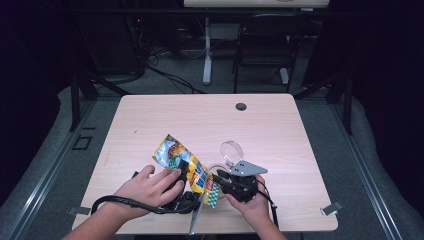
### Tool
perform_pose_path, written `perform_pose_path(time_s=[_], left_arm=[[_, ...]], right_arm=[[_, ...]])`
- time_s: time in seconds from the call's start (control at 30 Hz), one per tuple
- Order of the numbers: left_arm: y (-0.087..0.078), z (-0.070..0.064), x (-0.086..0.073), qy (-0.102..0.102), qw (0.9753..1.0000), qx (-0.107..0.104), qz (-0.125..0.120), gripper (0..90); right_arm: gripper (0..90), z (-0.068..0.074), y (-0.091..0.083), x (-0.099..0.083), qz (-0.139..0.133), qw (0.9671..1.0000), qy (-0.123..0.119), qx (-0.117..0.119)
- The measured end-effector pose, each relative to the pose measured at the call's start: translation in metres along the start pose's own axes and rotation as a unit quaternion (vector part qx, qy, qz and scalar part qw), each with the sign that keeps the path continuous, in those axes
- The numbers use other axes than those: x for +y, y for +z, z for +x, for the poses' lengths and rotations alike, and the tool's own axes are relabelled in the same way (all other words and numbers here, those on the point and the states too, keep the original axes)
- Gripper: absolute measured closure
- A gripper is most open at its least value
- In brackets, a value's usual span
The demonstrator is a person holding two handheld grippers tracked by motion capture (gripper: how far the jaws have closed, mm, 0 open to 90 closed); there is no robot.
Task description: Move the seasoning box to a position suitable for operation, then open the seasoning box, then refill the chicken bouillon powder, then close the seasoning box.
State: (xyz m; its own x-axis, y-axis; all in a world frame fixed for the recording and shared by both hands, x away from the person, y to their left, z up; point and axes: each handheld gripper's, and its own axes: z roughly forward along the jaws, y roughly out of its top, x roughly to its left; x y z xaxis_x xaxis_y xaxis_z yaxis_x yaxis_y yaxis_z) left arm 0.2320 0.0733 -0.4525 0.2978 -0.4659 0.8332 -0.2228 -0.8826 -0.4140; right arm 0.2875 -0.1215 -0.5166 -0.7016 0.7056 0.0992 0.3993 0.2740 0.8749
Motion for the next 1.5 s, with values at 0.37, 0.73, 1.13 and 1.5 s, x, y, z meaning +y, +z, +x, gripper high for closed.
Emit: perform_pose_path(time_s=[0.37, 0.73, 1.13, 1.5], left_arm=[[0.0004, 0.0002, 0.0003, -0.004, 1.0, -0.003, 0.002, 83.9], [0.0001, 0.0011, 0.0007, 0.006, 1.0, 0.003, 0.001, 84.0], [0.0005, 0.0008, 0.0009, 0.006, 1.0, 0.003, 0.0, 84.1], [0.0006, 0.0023, 0.0015, 0.011, 0.9999, 0.007, 0.0, 84.1]], right_arm=[[73.6, -0.0003, 0.0007, 0.0002, -0.001, 1.0, 0.0, 0.001], [73.5, -0.0007, 0.0011, -0.0008, -0.004, 1.0, -0.001, 0.0], [73.6, -0.0008, 0.0013, -0.0008, -0.003, 1.0, -0.001, 0.0], [73.6, -0.001, 0.0013, -0.001, -0.004, 1.0, 0.001, -0.001]])
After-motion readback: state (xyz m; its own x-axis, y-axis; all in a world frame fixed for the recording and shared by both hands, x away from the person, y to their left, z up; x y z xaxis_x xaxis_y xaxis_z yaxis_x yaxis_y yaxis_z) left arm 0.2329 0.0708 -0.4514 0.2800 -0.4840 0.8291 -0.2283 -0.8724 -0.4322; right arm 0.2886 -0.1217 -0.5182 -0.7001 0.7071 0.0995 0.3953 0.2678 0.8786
